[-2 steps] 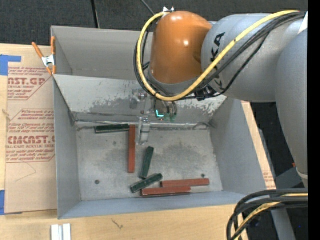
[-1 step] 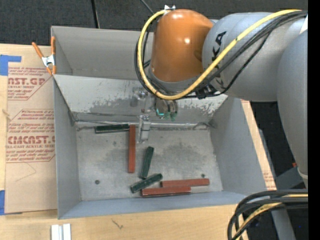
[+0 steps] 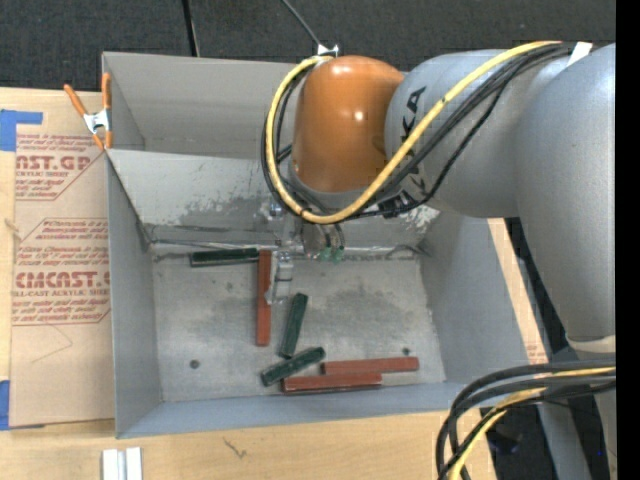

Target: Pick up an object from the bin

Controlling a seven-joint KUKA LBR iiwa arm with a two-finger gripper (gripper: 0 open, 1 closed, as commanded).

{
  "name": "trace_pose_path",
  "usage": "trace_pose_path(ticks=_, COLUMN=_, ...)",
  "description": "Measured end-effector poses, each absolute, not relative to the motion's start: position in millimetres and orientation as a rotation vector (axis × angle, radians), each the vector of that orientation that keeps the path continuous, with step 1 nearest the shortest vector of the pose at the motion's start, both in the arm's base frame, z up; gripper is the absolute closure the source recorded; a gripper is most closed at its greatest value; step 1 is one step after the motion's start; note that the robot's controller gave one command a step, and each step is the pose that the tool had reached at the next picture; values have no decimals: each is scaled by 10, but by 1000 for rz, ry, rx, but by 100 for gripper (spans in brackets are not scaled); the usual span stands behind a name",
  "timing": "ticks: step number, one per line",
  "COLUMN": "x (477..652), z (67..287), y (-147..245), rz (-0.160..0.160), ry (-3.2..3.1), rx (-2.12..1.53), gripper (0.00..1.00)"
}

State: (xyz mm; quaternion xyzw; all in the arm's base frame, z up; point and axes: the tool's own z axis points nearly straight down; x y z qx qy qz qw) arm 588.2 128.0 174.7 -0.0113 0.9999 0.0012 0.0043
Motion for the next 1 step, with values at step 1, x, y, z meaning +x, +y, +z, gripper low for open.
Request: trace_pose_path(ticks=1, x=5743, z=981, y=1254, rz=1, ry=3128, rx=-231, gripper=0)
